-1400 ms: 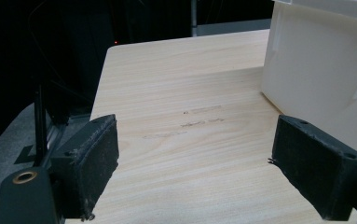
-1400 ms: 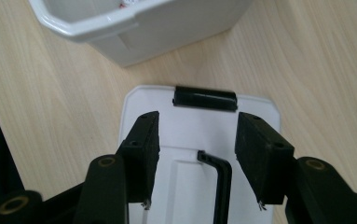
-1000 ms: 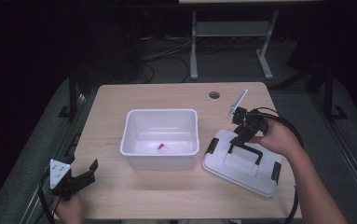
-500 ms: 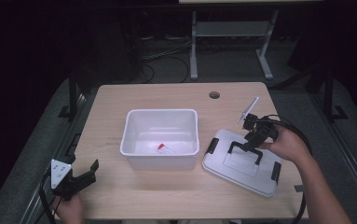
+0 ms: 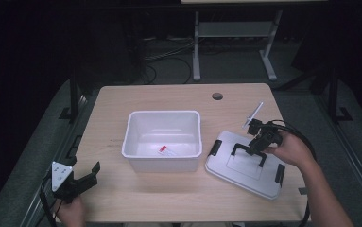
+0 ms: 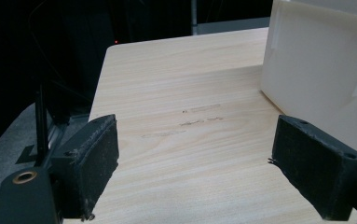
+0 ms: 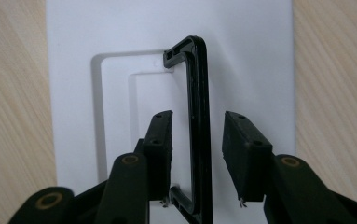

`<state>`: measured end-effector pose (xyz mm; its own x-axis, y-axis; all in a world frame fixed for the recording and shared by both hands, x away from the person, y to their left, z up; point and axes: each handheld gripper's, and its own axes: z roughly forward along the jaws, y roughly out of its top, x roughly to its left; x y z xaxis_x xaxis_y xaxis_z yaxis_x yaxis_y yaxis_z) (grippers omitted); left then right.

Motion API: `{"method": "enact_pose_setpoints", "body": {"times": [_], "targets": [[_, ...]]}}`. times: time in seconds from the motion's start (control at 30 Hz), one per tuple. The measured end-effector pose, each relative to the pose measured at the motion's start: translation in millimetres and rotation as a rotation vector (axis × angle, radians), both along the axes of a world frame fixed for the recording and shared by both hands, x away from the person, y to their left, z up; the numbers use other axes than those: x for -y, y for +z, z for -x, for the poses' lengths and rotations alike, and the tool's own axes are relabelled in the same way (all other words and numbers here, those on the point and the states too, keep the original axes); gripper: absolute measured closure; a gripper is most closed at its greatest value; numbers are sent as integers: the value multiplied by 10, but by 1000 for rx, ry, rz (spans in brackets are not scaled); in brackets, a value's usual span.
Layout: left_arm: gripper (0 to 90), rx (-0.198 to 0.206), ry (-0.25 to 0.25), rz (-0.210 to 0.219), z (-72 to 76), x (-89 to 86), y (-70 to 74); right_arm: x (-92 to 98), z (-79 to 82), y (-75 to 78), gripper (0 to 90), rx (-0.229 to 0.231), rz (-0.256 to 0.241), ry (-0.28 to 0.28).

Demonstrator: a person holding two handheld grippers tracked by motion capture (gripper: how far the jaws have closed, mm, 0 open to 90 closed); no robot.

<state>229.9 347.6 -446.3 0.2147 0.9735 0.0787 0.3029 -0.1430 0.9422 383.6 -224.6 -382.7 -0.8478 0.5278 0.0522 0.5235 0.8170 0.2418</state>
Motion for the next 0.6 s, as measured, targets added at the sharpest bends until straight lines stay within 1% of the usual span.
{"method": "enact_pose_setpoints", "body": {"times": [0.07, 0.27, 0.6], "targets": [[138, 0, -2, -3, 0, -1, 1, -6, 3, -8, 676, -9, 2, 5], [138, 2, -1, 3, 1, -5, 0, -25, 14, -21, 743, -9, 11, 17], [138, 2, 1, 3, -1, -6, -1, -37, 32, -63, 809, -26, 16, 38]]}}
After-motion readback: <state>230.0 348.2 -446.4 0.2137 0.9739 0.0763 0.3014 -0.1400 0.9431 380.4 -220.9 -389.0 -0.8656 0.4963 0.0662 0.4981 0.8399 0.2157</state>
